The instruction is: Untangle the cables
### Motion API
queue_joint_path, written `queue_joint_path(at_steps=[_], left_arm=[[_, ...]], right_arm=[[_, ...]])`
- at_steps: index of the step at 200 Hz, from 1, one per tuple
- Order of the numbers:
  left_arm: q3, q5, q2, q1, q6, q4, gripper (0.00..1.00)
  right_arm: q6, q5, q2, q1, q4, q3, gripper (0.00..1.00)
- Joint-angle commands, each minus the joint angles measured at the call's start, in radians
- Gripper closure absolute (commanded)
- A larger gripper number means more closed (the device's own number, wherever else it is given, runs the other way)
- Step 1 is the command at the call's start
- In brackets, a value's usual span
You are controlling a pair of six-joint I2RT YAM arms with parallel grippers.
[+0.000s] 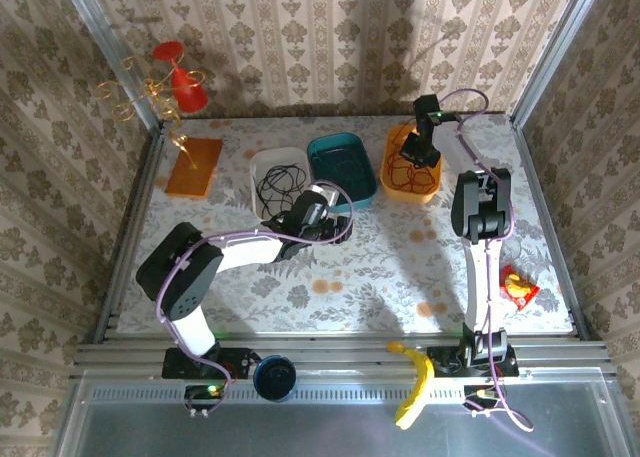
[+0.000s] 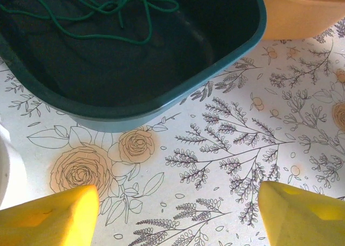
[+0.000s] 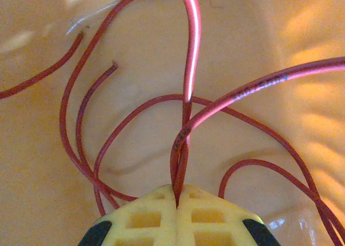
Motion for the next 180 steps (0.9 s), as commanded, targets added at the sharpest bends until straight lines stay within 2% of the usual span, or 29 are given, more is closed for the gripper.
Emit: queue_joint_path(at_steps=[1, 39, 65, 125, 151, 180], left_arm=[[0.020, 0.018, 0.017, 0.008, -0.015, 0.005, 0.22], [0.037, 0.012, 0.009, 0.011, 0.003, -0.006, 0.22], [0.044, 0.013, 0.005, 0.013, 0.013, -0.013, 0.22], [0.051, 0.006, -0.002, 0.014, 0.013, -0.011, 0.22], [0.045, 0.001, -0.007, 0.014, 0.012, -0.010, 0.22], [0.043, -0.001, -0.010, 0.014, 0.010, -0.008, 0.22]], right_arm=[[0.012, -0.029, -0.010, 0.003, 0.013, -0.029, 0.98], [-0.004, -0.068, -0.114, 0.006, 0.099, -0.121, 0.71], [-0.013, -0.058, -0.224, 0.008, 0.185, -0.204, 0.65], [-0.080, -0.024, -0.317, 0.016, 0.176, -0.245, 0.61], [-0.096, -0.087, -0.299, 0.030, 0.154, -0.281, 0.61], [-0.113, -0.146, -0.249, 0.056, 0.144, -0.329, 0.65]])
